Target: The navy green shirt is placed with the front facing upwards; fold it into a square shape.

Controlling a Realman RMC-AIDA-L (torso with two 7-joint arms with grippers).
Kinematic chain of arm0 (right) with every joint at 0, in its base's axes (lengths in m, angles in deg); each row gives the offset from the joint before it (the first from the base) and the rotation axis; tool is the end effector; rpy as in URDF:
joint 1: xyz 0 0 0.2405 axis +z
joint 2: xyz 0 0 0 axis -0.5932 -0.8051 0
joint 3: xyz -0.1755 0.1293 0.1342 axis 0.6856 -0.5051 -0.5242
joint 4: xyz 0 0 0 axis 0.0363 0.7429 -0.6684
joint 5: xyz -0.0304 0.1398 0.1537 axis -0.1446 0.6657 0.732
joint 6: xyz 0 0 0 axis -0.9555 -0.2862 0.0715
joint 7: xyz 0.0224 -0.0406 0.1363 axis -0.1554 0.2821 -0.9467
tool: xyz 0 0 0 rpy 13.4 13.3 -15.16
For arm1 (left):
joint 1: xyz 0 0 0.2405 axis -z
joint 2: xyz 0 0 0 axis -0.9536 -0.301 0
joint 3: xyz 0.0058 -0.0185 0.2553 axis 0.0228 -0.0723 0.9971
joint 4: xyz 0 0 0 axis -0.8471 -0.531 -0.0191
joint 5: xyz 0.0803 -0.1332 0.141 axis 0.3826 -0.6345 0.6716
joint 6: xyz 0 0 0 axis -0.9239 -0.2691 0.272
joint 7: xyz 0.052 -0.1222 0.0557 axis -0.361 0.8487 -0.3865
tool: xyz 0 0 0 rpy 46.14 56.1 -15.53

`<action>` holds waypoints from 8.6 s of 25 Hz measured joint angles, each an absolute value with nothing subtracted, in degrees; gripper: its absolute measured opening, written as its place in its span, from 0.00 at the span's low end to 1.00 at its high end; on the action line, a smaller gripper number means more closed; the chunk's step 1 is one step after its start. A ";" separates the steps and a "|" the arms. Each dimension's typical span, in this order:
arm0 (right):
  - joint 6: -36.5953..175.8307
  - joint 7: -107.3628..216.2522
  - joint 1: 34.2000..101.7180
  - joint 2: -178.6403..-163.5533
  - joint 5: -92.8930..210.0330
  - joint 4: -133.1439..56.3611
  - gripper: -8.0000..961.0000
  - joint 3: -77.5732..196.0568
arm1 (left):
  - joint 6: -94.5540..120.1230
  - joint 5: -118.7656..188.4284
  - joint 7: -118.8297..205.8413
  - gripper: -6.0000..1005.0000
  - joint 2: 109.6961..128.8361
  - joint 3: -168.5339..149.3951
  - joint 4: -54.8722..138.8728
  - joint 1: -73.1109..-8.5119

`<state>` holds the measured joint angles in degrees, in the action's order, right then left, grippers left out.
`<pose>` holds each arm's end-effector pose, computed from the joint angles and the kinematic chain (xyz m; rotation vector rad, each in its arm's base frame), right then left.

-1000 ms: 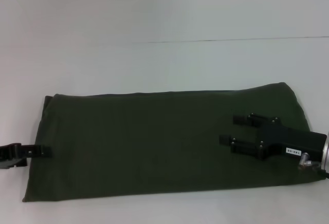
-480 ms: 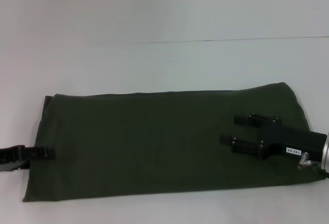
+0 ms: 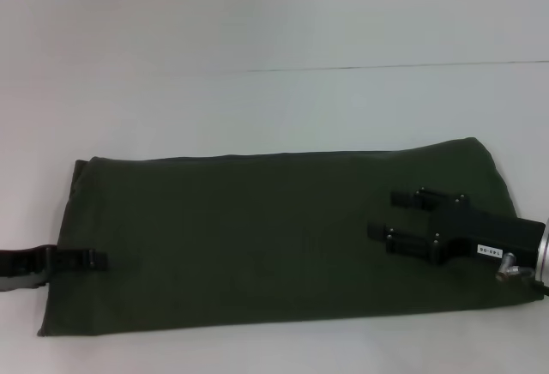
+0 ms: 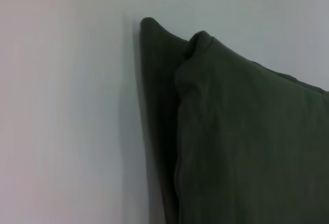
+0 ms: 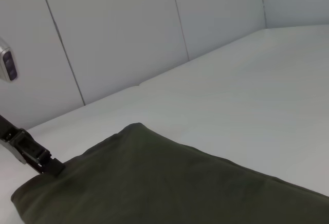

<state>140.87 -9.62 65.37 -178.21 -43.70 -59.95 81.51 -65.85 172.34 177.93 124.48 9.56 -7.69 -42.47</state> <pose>0.3017 0.3167 -0.0294 -2.5411 0.7231 0.6846 -0.3380 0.3166 0.0426 -2.0549 -1.8578 -0.2374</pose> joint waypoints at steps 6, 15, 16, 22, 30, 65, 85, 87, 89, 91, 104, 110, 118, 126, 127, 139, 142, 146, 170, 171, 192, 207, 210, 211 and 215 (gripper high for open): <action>140.85 -9.63 65.38 -178.17 -43.70 -59.95 0.83 81.51 | -65.91 172.32 177.93 0.88 124.43 9.58 -7.37 -42.27; 140.85 -9.62 65.43 -178.17 -43.60 -59.95 0.83 81.51 | -66.67 172.38 177.79 0.87 124.23 9.68 -6.68 -41.70; 140.85 -9.62 65.45 -178.18 -43.58 -59.96 0.83 81.51 | -66.72 172.29 177.70 0.84 124.25 9.68 -6.83 -41.69; 140.50 -9.64 65.49 -178.17 -43.52 -59.95 0.83 81.50 | -66.98 171.92 177.49 0.59 124.26 9.67 -7.24 -41.36; 140.42 -9.89 65.47 -178.17 -43.45 -60.00 0.83 81.50 | -67.22 171.83 177.40 0.23 124.19 9.65 -7.28 -40.64; 136.41 -4.74 76.11 -178.71 -43.61 -50.72 0.83 86.82 | -70.33 172.12 173.96 0.07 123.35 2.95 -17.54 -45.25; 133.83 -3.33 80.34 -179.06 -43.45 -47.41 0.83 89.50 | -72.15 170.68 173.19 0.07 123.71 1.37 -18.94 -47.30; 133.76 -3.09 79.96 -178.96 -43.44 -47.43 0.83 89.41 | -72.75 168.86 172.98 0.07 123.70 1.59 -18.79 -47.06; 133.92 -2.96 79.33 -178.75 -43.42 -47.73 0.83 89.16 | -74.18 166.08 172.82 0.07 123.70 1.79 -18.71 -46.86; 134.19 -2.94 78.57 -178.56 -43.38 -48.10 0.83 89.00 | -75.95 163.45 172.51 0.07 123.70 1.87 -18.68 -46.56; 133.84 -1.77 76.84 -178.65 -43.62 -47.64 0.83 89.82 | -83.05 152.74 167.81 0.07 125.81 7.88 -11.47 -42.17; 133.47 -0.87 76.85 -178.86 -43.52 -46.88 0.83 90.25 | -82.87 146.91 167.53 0.07 127.95 10.21 -11.45 -40.32; 132.30 0.85 77.42 -178.92 -43.60 -44.56 0.83 90.19 | -80.20 141.42 167.59 0.07 128.27 17.03 -8.40 -38.24; 135.66 -1.13 69.42 -178.06 -40.17 -51.77 0.83 87.90 | -74.47 141.17 167.73 0.07 128.31 23.13 -3.40 -36.37; 136.48 -1.62 68.06 -178.03 -39.41 -53.37 0.83 87.53 | -73.67 141.16 167.63 0.07 128.32 23.46 -2.54 -36.05; 140.55 -4.48 60.43 -177.85 -36.03 -61.57 0.83 84.33 | -67.12 137.94 164.72 0.07 128.72 27.41 4.46 -33.15; 140.48 -4.36 60.29 -177.89 -36.03 -61.54 0.83 84.27 | -67.63 135.54 163.27 0.07 128.64 27.52 4.38 -33.99; 140.71 -4.61 60.13 -177.91 -36.02 -61.79 0.83 83.32 | -68.15 132.14 161.55 0.07 128.54 27.47 3.81 -35.75; 140.94 -4.79 58.97 -177.26 -35.97 -62.22 0.83 80.45 | -56.18 121.97 152.03 0.06 129.08 37.95 15.81 -32.85; 140.94 -4.79 58.89 -177.22 -35.97 -62.22 0.83 80.15 | -56.18 121.97 152.03 0.06 129.08 37.95 15.81 -32.85; 139.75 -4.79 58.63 -177.03 -35.98 -62.33 0.83 78.44 | -49.27 111.02 145.95 0.13 129.07 50.00 25.64 -27.52; 144.82 -4.89 57.68 -176.66 -37.27 -67.35 0.83 76.24 | -50.29 106.20 145.43 0.71 128.89 50.59 24.50 -29.80; 148.53 -5.19 57.92 -177.24 -40.39 -69.68 0.83 76.75 | -50.44 106.36 144.57 0.77 128.88 50.44 21.23 -31.82; 149.52 -5.28 58.05 -177.45 -41.73 -70.28 0.83 77.09 | -50.48 106.39 144.34 0.79 128.85 50.43 20.73 -32.14; 150.50 -4.97 58.18 -177.93 -45.18 -71.49 0.83 79.24 | -50.92 106.54 141.70 0.86 128.61 50.35 18.11 -34.21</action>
<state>150.50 -4.97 58.18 -177.93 -45.18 -71.49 79.24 -50.92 106.54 141.70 128.61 50.35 18.11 -34.21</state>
